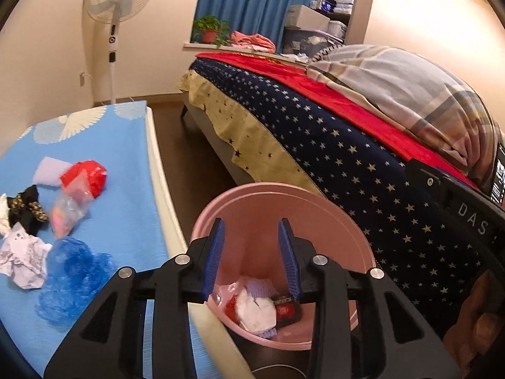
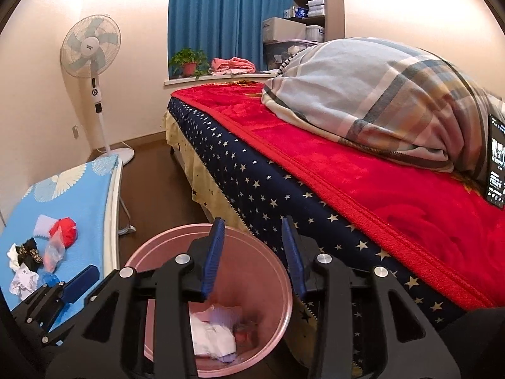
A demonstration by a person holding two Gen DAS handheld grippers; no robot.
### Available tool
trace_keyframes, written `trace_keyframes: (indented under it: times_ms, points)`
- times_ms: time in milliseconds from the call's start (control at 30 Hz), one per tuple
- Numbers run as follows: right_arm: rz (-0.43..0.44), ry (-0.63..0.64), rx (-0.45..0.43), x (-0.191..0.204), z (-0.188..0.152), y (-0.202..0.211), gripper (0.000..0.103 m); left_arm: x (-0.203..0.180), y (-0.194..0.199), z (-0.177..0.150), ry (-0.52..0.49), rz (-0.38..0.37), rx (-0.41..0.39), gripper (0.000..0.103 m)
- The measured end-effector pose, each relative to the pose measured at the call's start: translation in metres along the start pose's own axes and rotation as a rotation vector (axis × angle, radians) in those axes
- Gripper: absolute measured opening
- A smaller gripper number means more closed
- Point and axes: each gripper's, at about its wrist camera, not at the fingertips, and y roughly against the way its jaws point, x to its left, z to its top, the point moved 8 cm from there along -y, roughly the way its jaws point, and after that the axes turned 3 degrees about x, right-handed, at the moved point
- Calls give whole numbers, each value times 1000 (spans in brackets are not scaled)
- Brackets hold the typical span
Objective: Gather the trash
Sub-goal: 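Open both tools above the pink bin to drop the tissue and snack bag, then grasp the crumpled white paper with the left tool while the right tool grasps the blue plastic bag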
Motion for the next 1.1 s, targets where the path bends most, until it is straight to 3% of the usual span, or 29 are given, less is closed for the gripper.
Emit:
trace_keyframes:
  times_ms: [167, 467, 667, 1100]
  points:
    - [47, 8, -21, 11, 2, 5, 39, 22, 15, 2, 25, 55, -28, 35]
    - [216, 31, -64, 58, 3, 21, 39, 78, 55, 2, 78, 175, -93, 35]
    - [371, 70, -41, 107, -8, 27, 39, 126, 79, -5, 163, 275, -119, 35]
    - [576, 135, 59, 193, -45, 13, 39, 210, 110, -34, 333, 477, -137, 35]
